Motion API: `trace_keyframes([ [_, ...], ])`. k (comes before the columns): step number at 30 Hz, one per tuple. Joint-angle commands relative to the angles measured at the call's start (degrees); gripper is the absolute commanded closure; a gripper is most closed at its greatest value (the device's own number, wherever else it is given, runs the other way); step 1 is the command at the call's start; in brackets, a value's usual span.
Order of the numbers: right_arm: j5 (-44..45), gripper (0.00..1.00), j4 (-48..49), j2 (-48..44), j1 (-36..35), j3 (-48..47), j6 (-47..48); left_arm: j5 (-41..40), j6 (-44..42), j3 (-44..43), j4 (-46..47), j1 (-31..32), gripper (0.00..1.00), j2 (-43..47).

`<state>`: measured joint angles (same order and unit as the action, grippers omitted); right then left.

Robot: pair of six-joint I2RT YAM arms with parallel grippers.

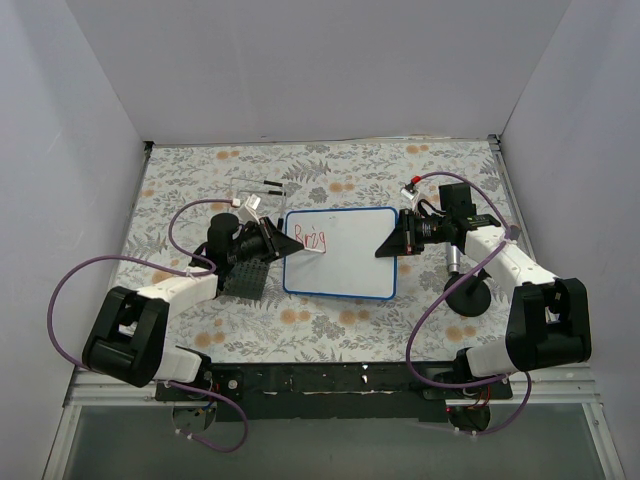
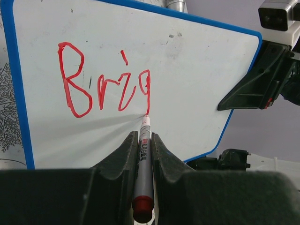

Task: Write a sentence on the whiteboard
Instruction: Write with the whiteboard marker without the cap on the whiteboard.

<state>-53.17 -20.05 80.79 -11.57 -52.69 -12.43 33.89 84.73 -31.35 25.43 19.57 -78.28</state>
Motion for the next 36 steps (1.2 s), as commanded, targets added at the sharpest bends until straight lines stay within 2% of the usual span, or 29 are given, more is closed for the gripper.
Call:
trace_keyframes([
  [1, -0.4, 0.99, 1.9, -1.6, -0.1, -0.1, 2.4, -2.1, -3.5, 1.1, -6.9, 0.0, 1.0, 0.9],
  [8, -0.4, 0.99, 1.9, -1.7, 0.0, 0.0, 2.4, -5.7, -4.8, -0.4, -9.4, 0.1, 1.0, 2.8],
  [18, -0.3, 0.99, 1.9, -2.1, 0.0, 0.0, 2.4, -6.1, -2.2, -3.8, -1.7, -0.2, 1.0, 8.3],
  [24, -0.4, 0.99, 2.0, -2.1, 0.0, 0.2, 2.4, -5.9, -1.3, -6.4, -2.7, -1.1, 1.0, 12.5],
  [30, -0.5, 0.99, 2.0, -2.1, 0.0, 0.0, 2.3, -2.9, 1.8, -6.7, 1.1, -1.2, 1.0, 9.1],
  [36, -0.5, 0.99, 2.1, -2.3, 0.1, 0.2, 2.4, -3.3, 5.6, -7.0, 7.2, -1.0, 1.0, 3.6],
])
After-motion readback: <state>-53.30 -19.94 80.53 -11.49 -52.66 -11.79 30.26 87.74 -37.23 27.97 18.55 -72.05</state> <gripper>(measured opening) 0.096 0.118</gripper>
